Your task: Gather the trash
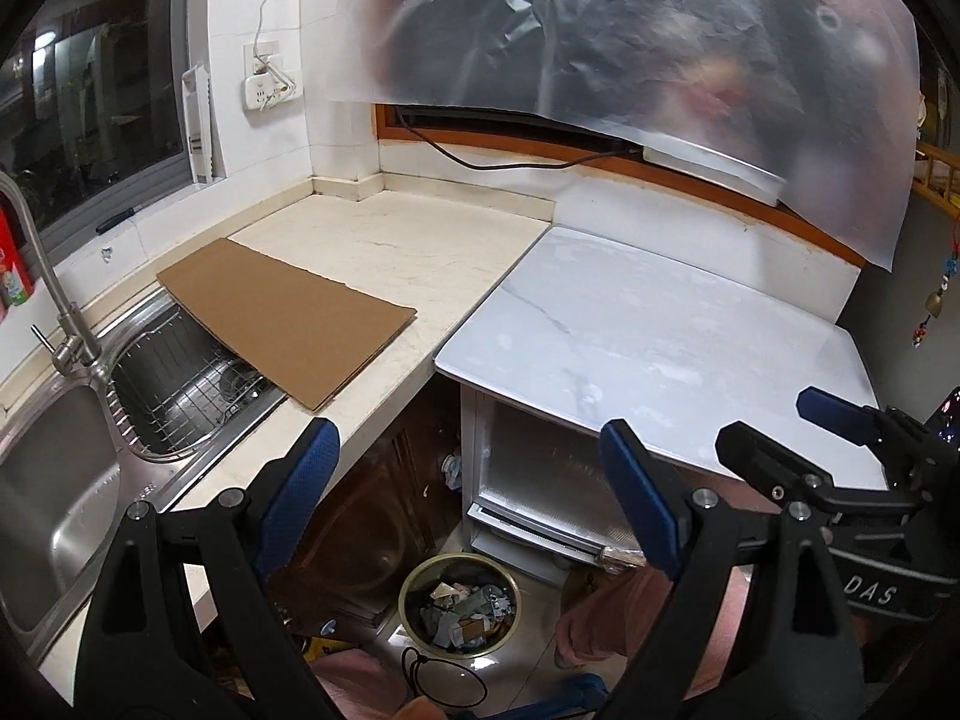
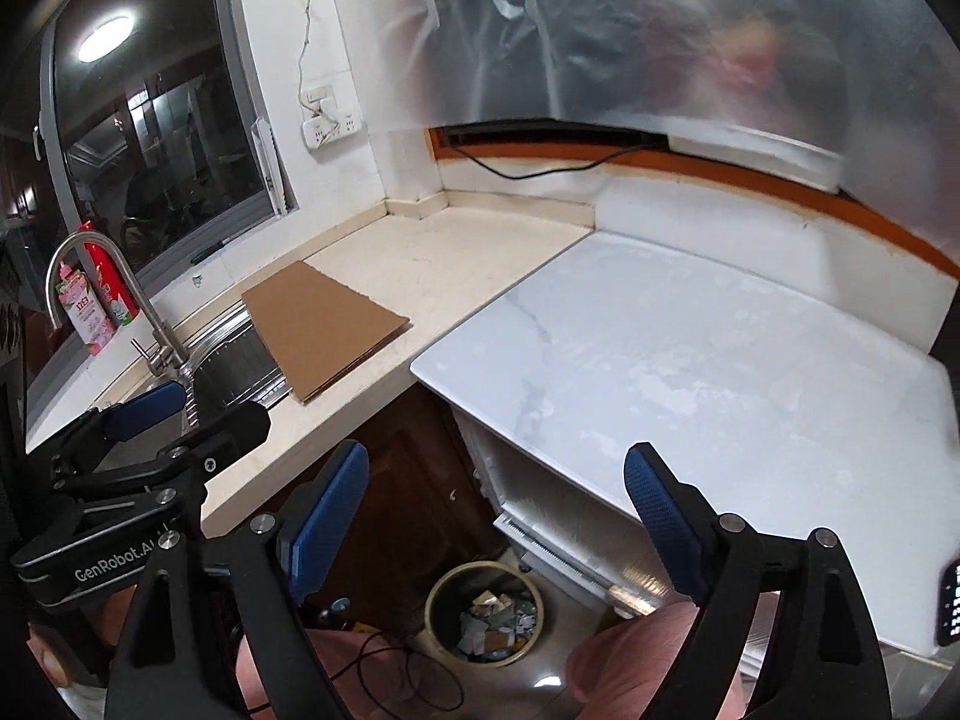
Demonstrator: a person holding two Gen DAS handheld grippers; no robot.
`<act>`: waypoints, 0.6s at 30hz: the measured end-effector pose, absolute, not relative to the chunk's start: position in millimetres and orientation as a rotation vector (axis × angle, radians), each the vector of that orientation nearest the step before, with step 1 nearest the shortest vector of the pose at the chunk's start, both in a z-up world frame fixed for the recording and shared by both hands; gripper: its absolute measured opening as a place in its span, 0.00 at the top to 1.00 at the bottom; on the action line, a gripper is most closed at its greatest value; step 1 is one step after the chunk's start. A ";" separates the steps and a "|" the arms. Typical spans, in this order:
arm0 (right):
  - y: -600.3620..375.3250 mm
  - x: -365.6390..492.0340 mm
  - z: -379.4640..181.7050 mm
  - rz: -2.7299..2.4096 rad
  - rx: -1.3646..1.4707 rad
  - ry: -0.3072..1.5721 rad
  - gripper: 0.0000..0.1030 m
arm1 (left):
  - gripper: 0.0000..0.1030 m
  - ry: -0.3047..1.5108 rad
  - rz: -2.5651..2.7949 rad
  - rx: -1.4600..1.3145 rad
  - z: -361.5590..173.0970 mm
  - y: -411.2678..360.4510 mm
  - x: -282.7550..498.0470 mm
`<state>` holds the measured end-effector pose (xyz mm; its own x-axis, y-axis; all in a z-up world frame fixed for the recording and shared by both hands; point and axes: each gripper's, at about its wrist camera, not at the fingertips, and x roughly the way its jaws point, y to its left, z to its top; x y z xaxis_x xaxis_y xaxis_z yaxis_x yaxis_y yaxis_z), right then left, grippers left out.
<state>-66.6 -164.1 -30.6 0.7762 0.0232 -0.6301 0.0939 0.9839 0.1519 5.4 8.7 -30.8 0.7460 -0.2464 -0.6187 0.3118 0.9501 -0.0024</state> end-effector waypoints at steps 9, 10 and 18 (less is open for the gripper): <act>-162.9 -88.3 -17.3 -0.076 0.150 0.646 0.13 | 0.16 0.687 -0.264 0.094 -26.2 5.0 -2.8; -163.5 -88.5 -16.4 -0.079 0.147 0.643 0.13 | 0.16 0.689 -0.263 0.094 -26.2 4.6 -3.9; -169.7 -91.3 -15.6 -0.093 0.150 0.644 0.13 | 0.16 0.693 -0.241 0.115 -24.7 1.6 -7.1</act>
<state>-91.3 -169.7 -15.6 0.7962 -0.0397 -0.6037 0.1329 0.9850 0.1105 -7.1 1.6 -24.7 0.7430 -0.1808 -0.6444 0.2573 0.9660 0.0255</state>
